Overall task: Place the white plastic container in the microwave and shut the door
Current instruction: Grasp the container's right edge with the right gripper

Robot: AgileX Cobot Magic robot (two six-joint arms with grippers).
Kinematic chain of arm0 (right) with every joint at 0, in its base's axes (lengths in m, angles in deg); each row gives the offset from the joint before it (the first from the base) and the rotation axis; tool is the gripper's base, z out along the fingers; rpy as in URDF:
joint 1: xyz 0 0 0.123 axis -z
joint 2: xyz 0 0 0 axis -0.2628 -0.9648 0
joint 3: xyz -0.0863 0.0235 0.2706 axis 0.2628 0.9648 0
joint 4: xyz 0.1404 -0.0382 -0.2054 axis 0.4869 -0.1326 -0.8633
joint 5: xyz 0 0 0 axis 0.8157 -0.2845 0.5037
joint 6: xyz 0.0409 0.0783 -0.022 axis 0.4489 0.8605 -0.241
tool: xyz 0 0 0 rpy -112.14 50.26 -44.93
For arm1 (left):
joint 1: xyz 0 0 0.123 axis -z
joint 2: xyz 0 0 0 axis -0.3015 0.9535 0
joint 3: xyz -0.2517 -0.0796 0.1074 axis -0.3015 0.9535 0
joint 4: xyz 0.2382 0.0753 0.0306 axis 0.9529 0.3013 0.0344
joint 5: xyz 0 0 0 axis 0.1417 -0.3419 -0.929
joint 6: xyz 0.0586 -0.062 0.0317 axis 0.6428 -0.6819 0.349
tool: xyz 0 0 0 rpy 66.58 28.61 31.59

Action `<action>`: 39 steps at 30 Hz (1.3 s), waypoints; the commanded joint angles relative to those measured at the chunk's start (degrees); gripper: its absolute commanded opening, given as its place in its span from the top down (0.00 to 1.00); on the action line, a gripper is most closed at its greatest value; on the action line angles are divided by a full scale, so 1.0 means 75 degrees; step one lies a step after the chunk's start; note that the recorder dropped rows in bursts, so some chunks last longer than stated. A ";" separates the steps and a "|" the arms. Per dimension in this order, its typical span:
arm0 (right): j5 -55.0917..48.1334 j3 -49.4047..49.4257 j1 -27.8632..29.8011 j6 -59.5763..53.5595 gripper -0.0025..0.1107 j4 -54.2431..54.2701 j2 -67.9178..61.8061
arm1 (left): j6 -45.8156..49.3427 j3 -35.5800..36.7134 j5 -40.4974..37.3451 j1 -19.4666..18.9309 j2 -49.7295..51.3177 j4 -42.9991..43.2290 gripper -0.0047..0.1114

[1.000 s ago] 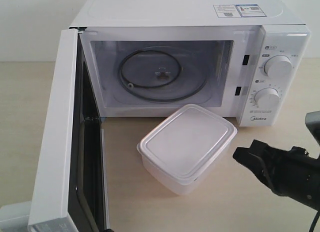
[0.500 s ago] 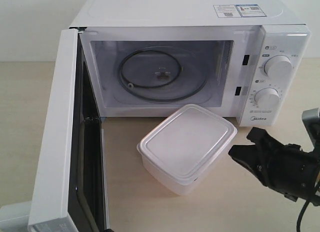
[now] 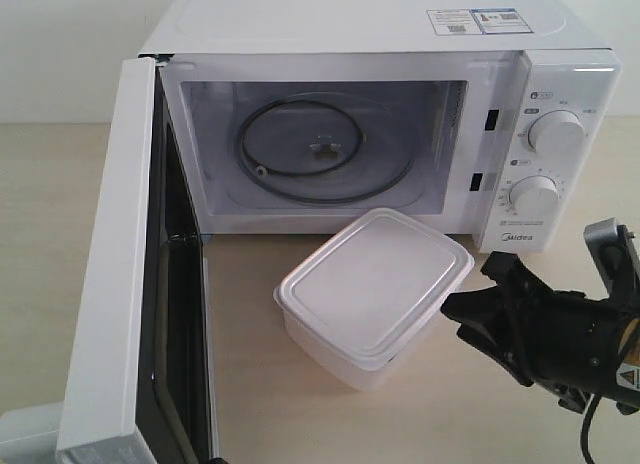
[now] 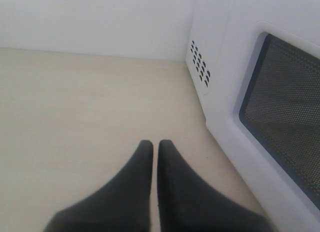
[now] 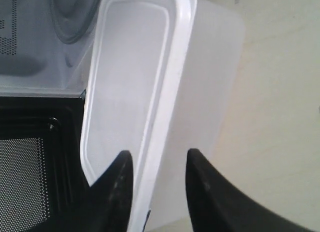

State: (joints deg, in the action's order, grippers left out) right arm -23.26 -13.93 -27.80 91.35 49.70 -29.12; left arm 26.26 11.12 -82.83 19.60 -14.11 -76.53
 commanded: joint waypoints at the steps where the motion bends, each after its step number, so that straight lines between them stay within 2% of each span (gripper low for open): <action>1: -0.0052 -0.0014 -0.0174 0.0308 0.67 0.0195 0.0067 | -0.0002 0.0027 0.0005 -0.0018 -0.0031 0.0036 0.92; 8: -0.0211 -0.0014 -0.1190 -0.0632 0.67 0.2671 0.0067 | -0.0002 0.0027 0.0005 -0.0018 -0.0031 0.0036 0.92; 17: -0.0790 -0.0271 -0.1239 -0.0612 0.67 0.2765 0.0067 | -0.0002 0.0027 0.0005 -0.0018 -0.0031 0.0036 0.92; 20: -0.1215 -0.0604 -0.1239 -0.0361 0.67 0.2237 0.0067 | -0.0002 0.0027 0.0005 -0.0018 -0.0031 0.0036 0.92; 31: -0.1496 -0.0703 -0.1239 -0.0151 0.67 0.1928 0.0067 | -0.0002 0.0027 0.0005 -0.0018 -0.0031 0.0036 0.92; 37: -0.1547 -0.0703 -0.1239 -0.0381 0.67 0.2257 0.0053 | -0.0002 0.0027 0.0005 -0.0018 -0.0031 0.0036 0.92; 39: -0.1547 -0.0703 -0.1256 -0.0175 0.67 0.1892 0.0053 | -0.0002 0.0027 0.0005 -0.0018 -0.0031 0.0036 0.92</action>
State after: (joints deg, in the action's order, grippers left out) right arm -34.57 -19.02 -36.97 89.37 66.15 -28.89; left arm 26.26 11.12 -82.83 19.60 -14.11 -76.53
